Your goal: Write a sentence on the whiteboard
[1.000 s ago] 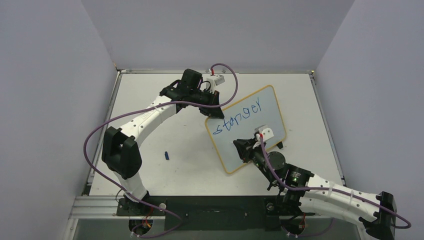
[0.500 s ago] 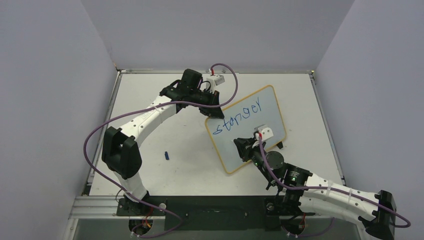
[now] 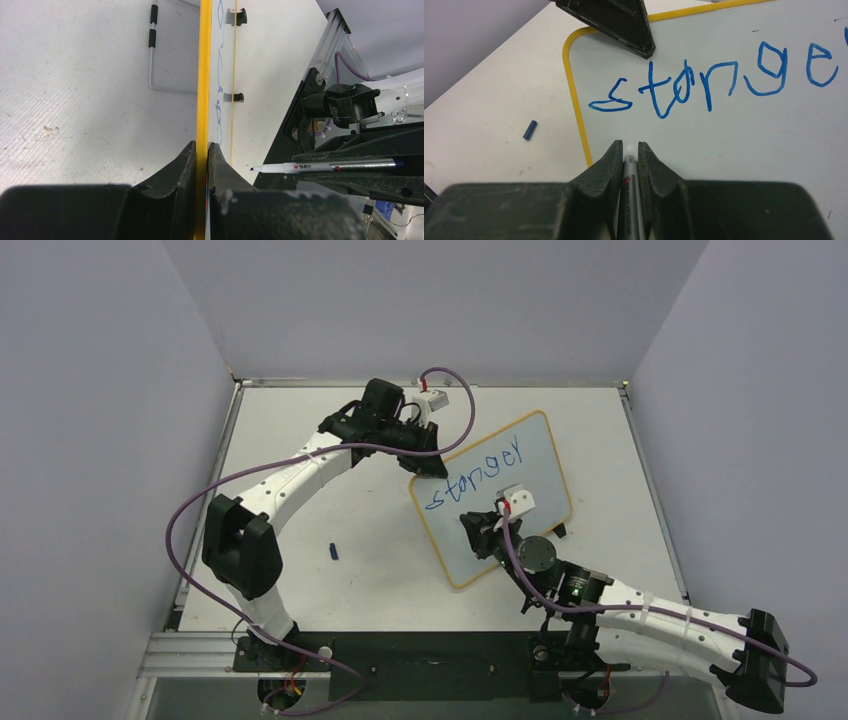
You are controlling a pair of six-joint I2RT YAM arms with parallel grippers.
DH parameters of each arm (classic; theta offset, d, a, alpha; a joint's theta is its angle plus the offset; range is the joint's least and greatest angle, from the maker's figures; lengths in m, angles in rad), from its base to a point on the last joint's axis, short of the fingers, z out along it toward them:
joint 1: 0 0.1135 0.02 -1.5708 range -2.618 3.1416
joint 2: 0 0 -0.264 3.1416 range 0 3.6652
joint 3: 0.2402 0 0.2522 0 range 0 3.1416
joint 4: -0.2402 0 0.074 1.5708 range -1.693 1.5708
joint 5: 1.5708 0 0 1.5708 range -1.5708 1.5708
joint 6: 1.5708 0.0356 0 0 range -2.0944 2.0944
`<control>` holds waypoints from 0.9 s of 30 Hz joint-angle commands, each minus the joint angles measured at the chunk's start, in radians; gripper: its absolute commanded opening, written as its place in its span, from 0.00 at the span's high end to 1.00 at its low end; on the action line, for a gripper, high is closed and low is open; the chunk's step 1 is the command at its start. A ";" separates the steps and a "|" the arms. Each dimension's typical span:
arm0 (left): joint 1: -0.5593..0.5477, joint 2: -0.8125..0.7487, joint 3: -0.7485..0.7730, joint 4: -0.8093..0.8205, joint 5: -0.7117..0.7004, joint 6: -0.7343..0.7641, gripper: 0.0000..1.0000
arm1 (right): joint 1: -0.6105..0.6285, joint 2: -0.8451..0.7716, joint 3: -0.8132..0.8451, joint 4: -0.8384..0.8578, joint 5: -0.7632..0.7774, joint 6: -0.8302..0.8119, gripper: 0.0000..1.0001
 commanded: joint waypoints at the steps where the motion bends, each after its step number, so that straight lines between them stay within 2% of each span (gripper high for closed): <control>1: 0.010 -0.046 0.000 0.054 -0.098 0.030 1.00 | 0.006 0.027 0.058 0.068 0.015 -0.025 1.00; 27: 0.010 -0.050 -0.003 0.056 -0.100 0.030 1.00 | -0.004 0.077 0.077 0.090 0.058 -0.043 1.00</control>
